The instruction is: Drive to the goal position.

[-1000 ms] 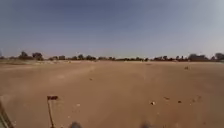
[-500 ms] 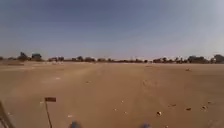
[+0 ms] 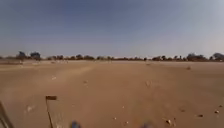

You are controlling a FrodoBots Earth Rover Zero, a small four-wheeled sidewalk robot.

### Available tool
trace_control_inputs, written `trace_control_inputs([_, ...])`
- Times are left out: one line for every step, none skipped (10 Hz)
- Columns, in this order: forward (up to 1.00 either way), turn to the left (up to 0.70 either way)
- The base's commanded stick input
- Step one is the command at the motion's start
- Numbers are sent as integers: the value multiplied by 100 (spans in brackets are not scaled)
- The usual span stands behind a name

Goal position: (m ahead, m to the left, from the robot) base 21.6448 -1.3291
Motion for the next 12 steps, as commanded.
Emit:
trace_control_inputs([50, 0])
trace_control_inputs([50, 0])
trace_control_inputs([50, 0])
trace_control_inputs([50, 0])
trace_control_inputs([50, 0])
trace_control_inputs([50, 0])
trace_control_inputs([50, 0])
trace_control_inputs([50, 0])
trace_control_inputs([50, 0])
trace_control_inputs([50, 0])
trace_control_inputs([50, 0])
trace_control_inputs([50, 0])
